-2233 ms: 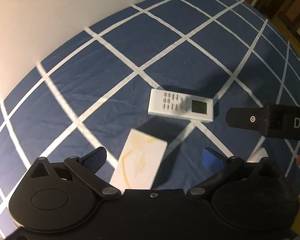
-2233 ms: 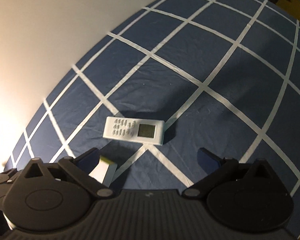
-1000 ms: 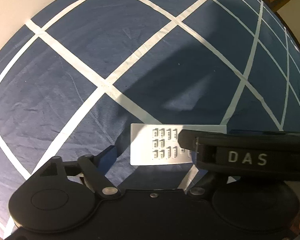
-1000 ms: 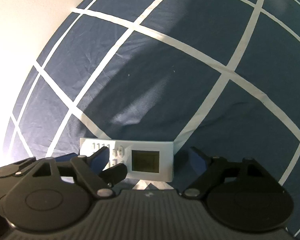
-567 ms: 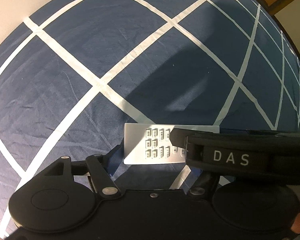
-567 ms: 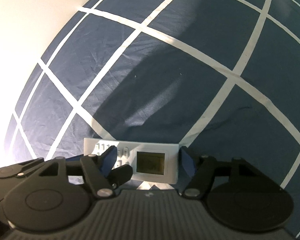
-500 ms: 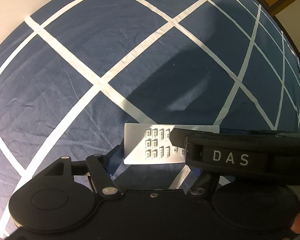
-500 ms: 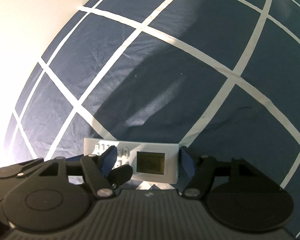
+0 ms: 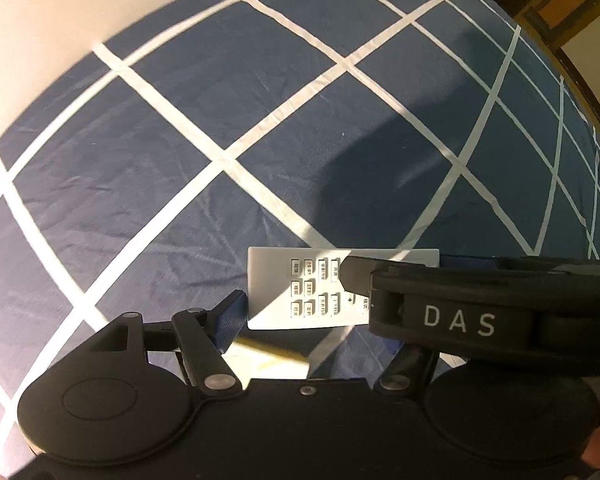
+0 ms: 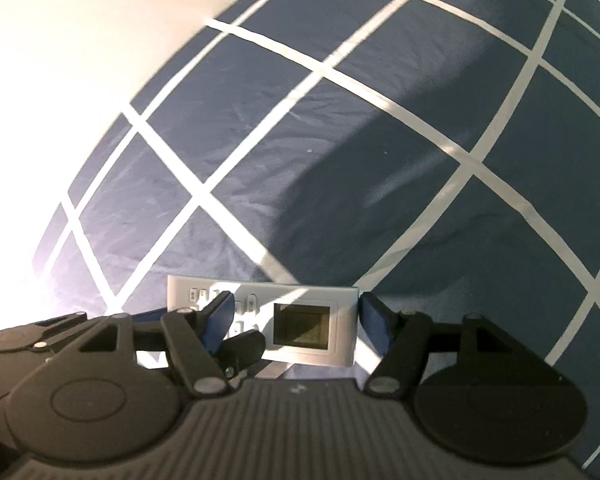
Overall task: Organize objects
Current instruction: 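Lift and carry the held remote with the right gripper over the yellow box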
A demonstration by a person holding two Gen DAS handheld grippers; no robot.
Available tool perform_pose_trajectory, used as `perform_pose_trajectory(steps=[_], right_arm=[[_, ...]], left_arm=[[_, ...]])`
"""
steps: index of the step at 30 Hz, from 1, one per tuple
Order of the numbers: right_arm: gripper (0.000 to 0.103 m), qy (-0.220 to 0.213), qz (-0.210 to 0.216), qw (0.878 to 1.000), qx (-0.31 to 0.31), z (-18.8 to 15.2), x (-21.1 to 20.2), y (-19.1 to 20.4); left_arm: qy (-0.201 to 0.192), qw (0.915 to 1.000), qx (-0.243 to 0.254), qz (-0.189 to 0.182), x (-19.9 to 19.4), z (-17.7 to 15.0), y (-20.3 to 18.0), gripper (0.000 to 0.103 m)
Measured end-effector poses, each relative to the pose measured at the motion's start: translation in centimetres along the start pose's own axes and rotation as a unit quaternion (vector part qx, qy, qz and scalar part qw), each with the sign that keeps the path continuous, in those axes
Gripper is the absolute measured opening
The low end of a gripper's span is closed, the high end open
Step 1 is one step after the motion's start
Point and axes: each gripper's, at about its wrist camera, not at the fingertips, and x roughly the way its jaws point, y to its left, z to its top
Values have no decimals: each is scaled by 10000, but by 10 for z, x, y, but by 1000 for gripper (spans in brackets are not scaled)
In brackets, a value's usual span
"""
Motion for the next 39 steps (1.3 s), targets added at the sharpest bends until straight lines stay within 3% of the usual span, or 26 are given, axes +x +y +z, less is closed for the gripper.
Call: perform_pose_trajectory(steps=[20, 39], right_arm=[[68, -88, 522, 9932, -1039, -78, -65, 56], [68, 157, 960, 9668, -2362, -183, -94, 139]], left_arm=[[-562, 9938, -802, 525, -86, -97, 4, 66], [-981, 9700, -2005, 965, -160, -224, 45, 66]])
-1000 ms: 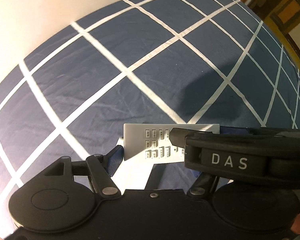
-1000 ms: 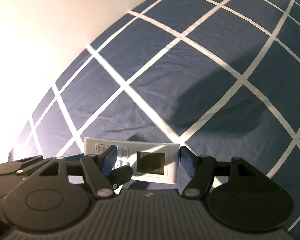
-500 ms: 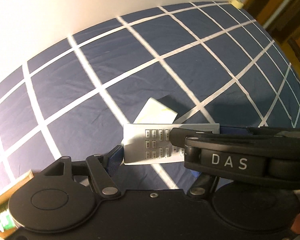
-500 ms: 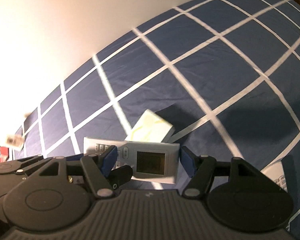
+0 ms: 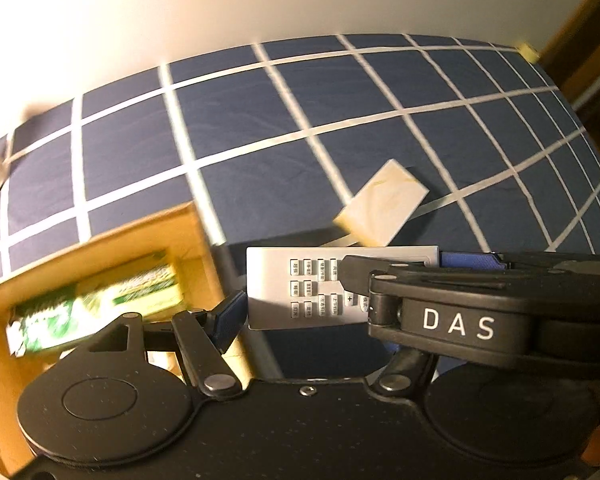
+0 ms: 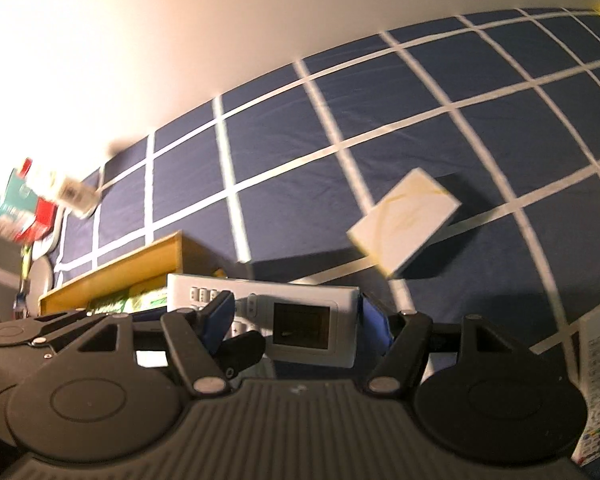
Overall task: Organize objects
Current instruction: 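Lift and carry the held remote with the right gripper over the yellow box, then lower the held remote into the box beside the GREE remote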
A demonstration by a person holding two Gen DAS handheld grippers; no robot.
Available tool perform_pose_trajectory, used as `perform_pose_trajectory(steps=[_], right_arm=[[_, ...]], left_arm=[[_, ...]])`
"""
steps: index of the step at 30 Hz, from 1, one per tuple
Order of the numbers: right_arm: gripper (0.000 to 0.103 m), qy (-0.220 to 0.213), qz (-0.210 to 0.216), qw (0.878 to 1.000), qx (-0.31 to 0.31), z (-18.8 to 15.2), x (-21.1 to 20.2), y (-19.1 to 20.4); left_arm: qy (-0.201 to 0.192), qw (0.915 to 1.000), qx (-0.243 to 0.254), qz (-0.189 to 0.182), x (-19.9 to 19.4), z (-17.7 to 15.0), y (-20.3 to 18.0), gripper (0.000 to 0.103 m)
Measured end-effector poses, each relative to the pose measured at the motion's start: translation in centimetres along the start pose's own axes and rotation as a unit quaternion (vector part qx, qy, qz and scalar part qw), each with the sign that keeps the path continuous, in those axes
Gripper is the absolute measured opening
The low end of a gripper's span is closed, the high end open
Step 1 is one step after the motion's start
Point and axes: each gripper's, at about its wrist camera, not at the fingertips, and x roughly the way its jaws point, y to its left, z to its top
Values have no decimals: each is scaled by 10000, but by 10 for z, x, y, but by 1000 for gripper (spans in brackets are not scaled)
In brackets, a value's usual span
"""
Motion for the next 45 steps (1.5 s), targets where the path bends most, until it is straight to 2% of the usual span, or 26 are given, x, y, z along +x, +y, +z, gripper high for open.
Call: perform_pose_trajectory(steps=[10, 23, 34, 45], right_arm=[[68, 238, 185, 9977, -614, -33, 13, 69], [68, 478, 390, 9903, -1242, -67, 40, 152], [68, 819, 304, 9862, -1408, -75, 89, 188], [68, 990, 145, 9852, -1393, -67, 135, 195]], left_arm=[[-91, 9978, -627, 178, -26, -46, 59, 66], [-208, 9901, -1334, 377, -47, -97, 136, 66], [-2, 9858, -1654, 285, -21, -106, 187, 66], [152, 9848, -1728, 118, 16, -99, 215, 66]])
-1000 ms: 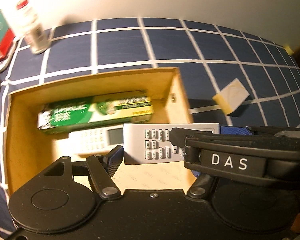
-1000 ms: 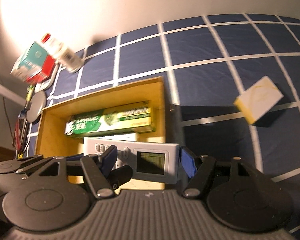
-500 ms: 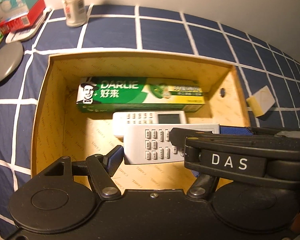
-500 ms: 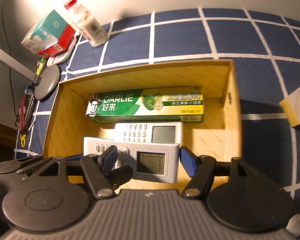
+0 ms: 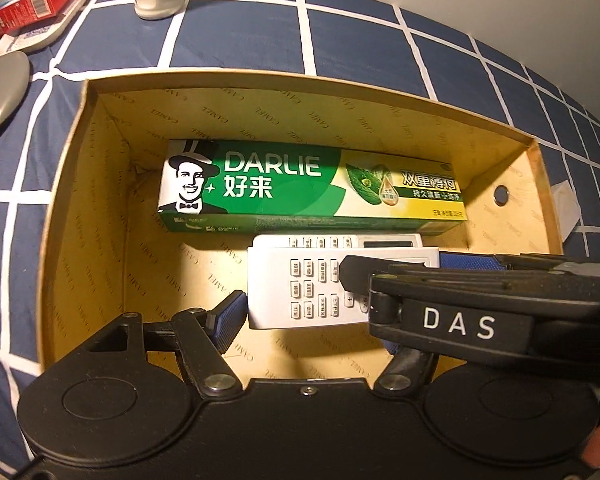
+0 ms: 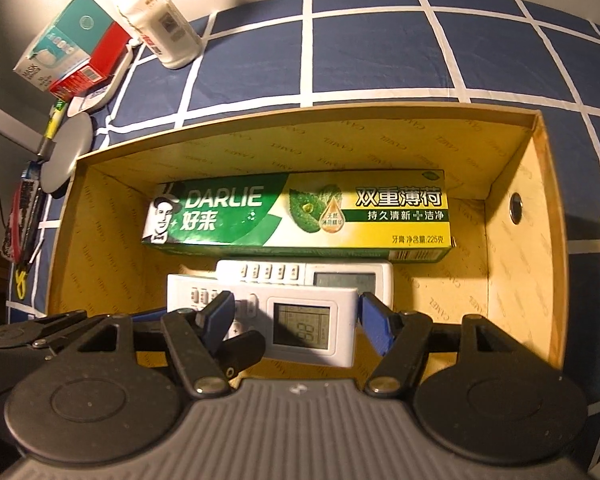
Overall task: Organize objects
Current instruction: 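Lower the held remote into the box beside the GREE remote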
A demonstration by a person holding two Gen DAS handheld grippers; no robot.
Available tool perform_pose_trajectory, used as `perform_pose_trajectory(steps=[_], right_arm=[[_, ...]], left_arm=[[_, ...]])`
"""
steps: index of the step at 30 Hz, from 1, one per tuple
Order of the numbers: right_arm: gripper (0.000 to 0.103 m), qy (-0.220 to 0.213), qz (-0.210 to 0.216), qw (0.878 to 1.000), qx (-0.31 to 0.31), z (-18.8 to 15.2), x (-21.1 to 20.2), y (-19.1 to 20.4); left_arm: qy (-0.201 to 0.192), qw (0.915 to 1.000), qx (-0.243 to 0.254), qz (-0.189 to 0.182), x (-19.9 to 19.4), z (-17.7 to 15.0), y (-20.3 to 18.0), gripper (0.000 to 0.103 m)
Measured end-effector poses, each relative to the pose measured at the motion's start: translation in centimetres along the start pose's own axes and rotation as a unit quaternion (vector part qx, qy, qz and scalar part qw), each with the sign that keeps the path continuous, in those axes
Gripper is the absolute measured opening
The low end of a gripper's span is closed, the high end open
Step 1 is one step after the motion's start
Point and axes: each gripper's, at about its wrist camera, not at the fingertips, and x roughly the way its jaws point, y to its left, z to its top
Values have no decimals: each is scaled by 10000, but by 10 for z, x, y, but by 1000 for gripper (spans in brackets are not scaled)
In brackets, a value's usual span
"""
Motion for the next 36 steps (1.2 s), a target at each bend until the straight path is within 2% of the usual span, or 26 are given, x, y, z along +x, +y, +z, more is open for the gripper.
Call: perform_pose_trajectory(steps=[9, 36], right_arm=[[68, 94, -72, 9999, 95, 10, 19, -9], [68, 205, -60, 9997, 127, 17, 23, -9]], left_arm=[[106, 9998, 22, -143, 21, 11, 5, 69], [219, 9997, 82, -104, 21, 19, 3, 70]])
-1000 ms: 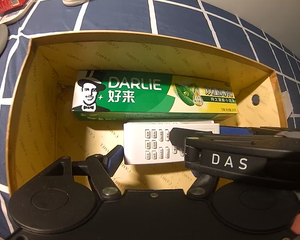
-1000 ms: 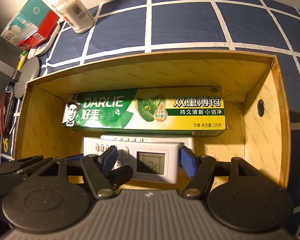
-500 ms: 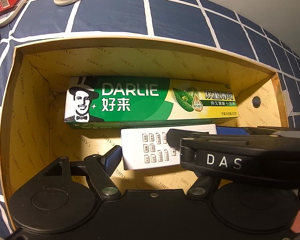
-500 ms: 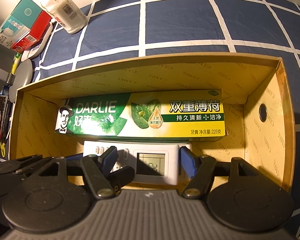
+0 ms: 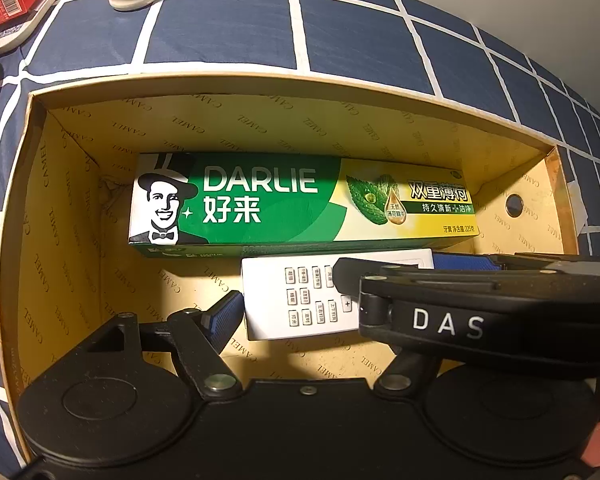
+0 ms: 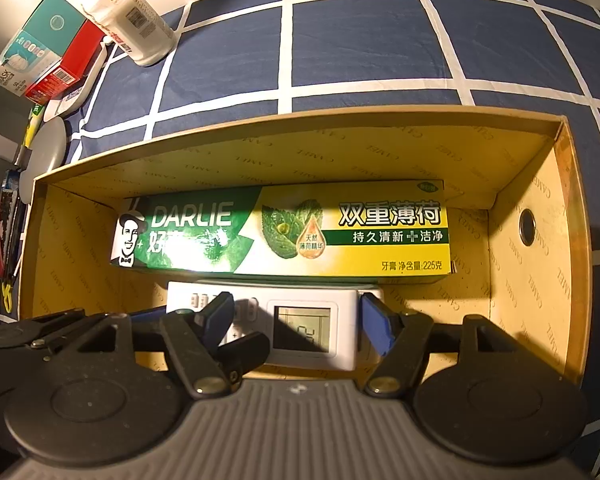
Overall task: Organize objects
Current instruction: 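Lower the held remote into the box beside the GREE remote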
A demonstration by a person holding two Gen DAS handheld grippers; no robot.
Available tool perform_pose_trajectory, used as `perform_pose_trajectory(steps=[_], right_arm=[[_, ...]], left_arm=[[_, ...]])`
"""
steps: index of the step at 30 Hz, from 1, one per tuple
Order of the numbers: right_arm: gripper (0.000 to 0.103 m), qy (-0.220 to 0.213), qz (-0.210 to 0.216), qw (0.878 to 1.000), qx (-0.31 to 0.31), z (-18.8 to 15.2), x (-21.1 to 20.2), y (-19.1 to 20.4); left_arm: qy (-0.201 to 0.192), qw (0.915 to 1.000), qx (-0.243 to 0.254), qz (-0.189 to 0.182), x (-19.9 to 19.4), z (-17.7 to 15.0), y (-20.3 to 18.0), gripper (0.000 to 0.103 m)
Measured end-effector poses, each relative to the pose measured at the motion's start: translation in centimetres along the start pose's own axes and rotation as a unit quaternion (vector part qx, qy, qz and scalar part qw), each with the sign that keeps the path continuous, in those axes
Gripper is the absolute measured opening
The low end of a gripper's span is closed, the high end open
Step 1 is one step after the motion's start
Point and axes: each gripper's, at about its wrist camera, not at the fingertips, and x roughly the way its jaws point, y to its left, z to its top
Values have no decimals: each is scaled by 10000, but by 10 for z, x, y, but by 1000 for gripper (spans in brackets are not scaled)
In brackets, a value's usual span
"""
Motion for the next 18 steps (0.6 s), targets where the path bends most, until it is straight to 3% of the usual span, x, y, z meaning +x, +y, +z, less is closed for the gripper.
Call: perform_pose_trajectory(steps=[18], right_arm=[[71, -227, 33, 9996, -172, -11, -27, 1]], left_arm=[[-236, 9993, -137, 249, -30, -14, -11, 75]])
